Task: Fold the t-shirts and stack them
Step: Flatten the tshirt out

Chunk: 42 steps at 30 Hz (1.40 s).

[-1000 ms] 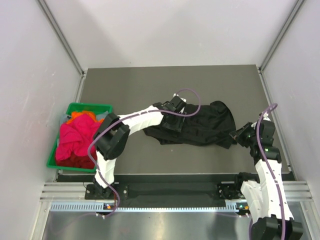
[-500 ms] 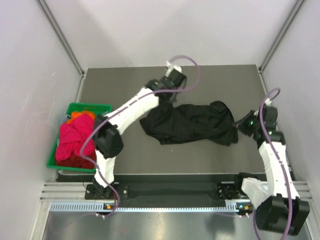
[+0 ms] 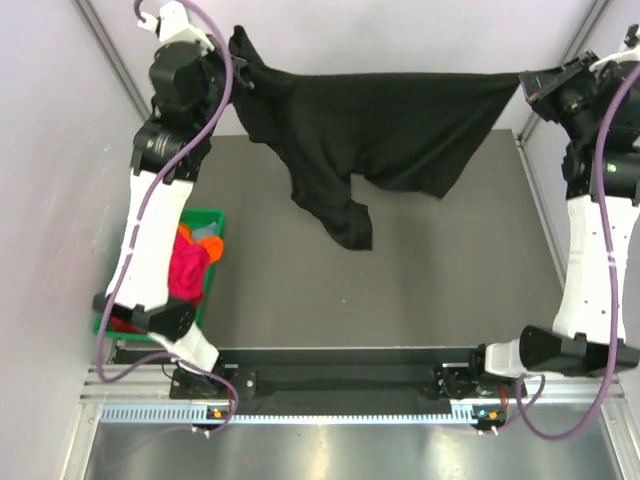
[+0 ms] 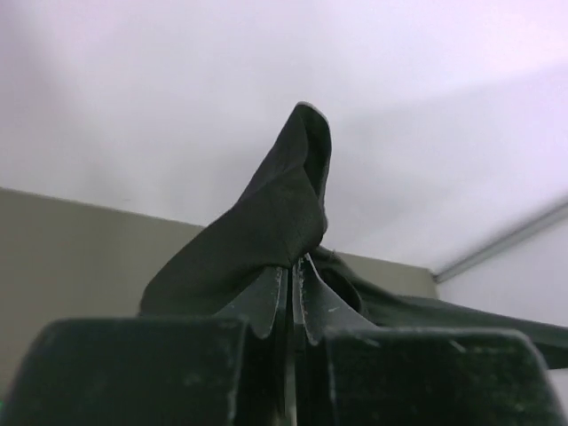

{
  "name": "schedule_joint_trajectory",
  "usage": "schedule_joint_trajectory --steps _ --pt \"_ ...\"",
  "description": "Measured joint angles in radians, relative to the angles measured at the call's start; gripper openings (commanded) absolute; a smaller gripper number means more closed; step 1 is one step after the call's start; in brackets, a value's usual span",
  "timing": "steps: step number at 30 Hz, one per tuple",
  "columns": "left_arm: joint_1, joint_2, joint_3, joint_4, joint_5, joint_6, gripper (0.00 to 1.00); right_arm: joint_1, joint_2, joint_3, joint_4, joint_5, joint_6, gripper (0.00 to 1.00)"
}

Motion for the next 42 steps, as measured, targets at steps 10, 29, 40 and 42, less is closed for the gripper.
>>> schedule_joint_trajectory --steps 10,29,40,42 --pt "-0.032 -0.558 -1.079 0.249 0.349 -0.147 0.00 -0.005 -0.420 -0.680 -0.134 0.146 -0.066 0.00" --pt "-0.313 -0.681 -1.446 0.032 0.092 -0.313 0.51 -0.011 -0.570 -1.061 -0.249 0.396 -0.073 0.00" --pt "-0.309 -0.473 -1.589 0.115 0.298 -0.322 0.47 -0.012 -0.623 -1.150 -0.198 0.298 -0.066 0.00" --pt "-0.309 -0.474 -1.627 0.158 0.346 -0.326 0.47 -0.012 -0.624 -1.154 -0.196 0.290 -0.066 0.00"
